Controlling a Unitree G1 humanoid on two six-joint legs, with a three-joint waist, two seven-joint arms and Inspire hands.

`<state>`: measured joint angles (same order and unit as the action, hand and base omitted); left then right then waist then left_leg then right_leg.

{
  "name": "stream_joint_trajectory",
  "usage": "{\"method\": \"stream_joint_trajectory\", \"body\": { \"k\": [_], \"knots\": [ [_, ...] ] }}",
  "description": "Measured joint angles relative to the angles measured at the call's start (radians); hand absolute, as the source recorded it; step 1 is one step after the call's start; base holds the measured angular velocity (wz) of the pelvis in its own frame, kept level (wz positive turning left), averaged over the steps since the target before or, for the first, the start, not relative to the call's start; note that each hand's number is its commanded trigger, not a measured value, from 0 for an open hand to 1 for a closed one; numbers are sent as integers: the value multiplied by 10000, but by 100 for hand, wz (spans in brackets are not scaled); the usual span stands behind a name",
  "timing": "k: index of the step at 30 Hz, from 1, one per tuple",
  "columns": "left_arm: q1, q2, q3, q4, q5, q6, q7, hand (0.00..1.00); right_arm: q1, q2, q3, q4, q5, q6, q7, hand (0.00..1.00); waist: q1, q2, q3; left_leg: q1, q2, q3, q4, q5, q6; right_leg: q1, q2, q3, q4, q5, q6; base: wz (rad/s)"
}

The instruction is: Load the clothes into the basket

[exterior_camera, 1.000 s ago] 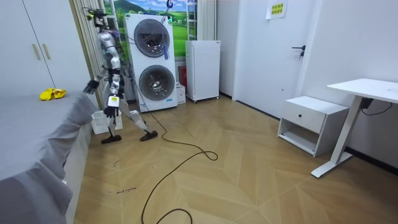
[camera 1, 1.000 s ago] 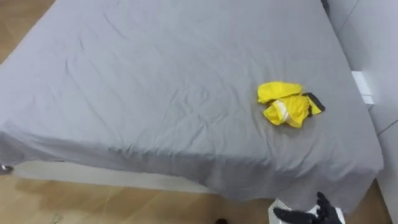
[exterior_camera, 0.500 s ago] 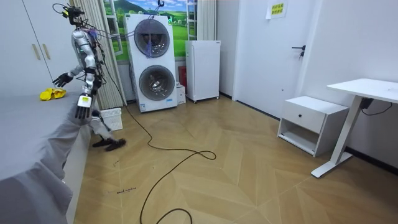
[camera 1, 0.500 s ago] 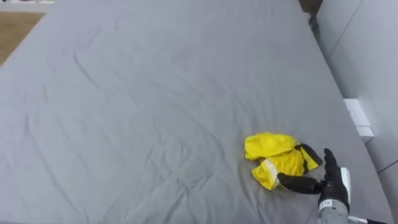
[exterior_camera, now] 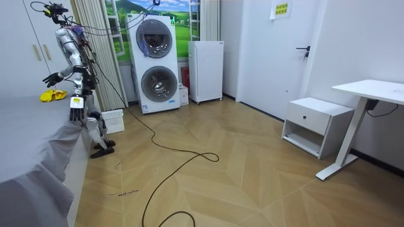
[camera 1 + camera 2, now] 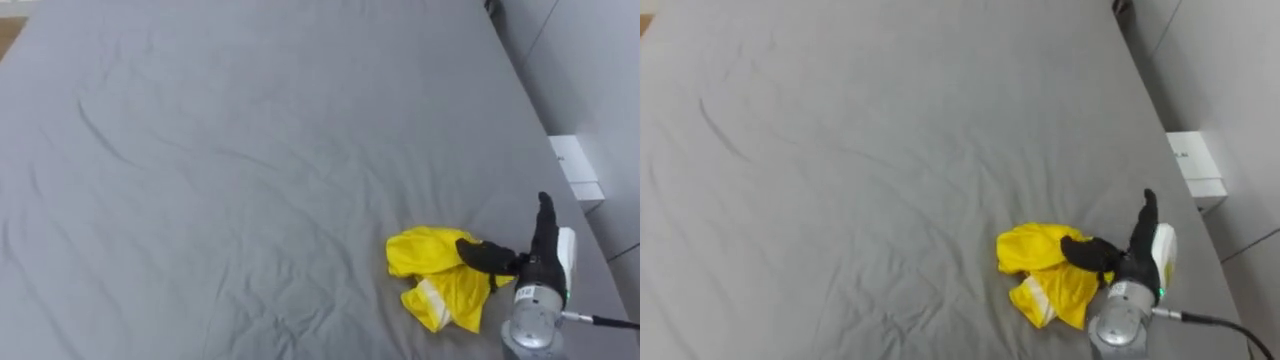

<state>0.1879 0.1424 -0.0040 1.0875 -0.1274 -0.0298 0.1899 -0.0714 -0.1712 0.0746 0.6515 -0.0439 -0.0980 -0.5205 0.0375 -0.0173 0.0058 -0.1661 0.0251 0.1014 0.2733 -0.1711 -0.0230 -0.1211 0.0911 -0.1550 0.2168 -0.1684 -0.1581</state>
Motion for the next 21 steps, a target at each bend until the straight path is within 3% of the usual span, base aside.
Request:
{"method": "stream_joint_trajectory", "body": {
  "k": [2,5,8,12,14,20,21],
  "knots": [
    [-113,1,-20,-8,0,9,-65,0,-361,-4,70,741,-27,116,91,0,-5,25,19,-182,-15,-86,1,39,45,-131,-74,-215,48,-196,353,26],
    [-222,33,-132,-3,4,1,-74,0,-456,2,227,1195,-24,269,197,0,68,24,16,-342,-55,-86,-77,74,90,-287,-162,-429,39,-365,659,29],
    [-322,55,-411,20,4,1,-119,0,-556,2,372,1894,5,319,426,0,254,40,16,-337,-210,-235,-287,97,128,-292,-224,-558,31,-295,573,13],
    [-450,76,-609,15,-21,11,-121,0,-638,26,688,2586,158,355,544,0,459,27,14,-288,-223,-314,-483,107,142,-310,-291,-762,27,-277,560,12],
    [-499,103,-777,6,-178,63,-98,0,-730,25,857,2827,156,356,533,0,476,27,16,-269,-242,-333,-587,111,151,-309,-341,-975,9,-277,560,7],
    [-526,105,-778,-73,-253,249,-21,0,-603,-2,1022,2825,-327,367,524,0,405,18,27,-312,-314,-334,-607,137,228,-264,-411,-1024,-135,-302,604,1],
    [-537,105,-780,-72,-305,254,-18,0,-590,-2,1025,2825,-346,382,524,44,406,17,27,-318,-316,-333,-602,134,236,-263,-416,-1033,-135,-319,634,6]
  ]
}}
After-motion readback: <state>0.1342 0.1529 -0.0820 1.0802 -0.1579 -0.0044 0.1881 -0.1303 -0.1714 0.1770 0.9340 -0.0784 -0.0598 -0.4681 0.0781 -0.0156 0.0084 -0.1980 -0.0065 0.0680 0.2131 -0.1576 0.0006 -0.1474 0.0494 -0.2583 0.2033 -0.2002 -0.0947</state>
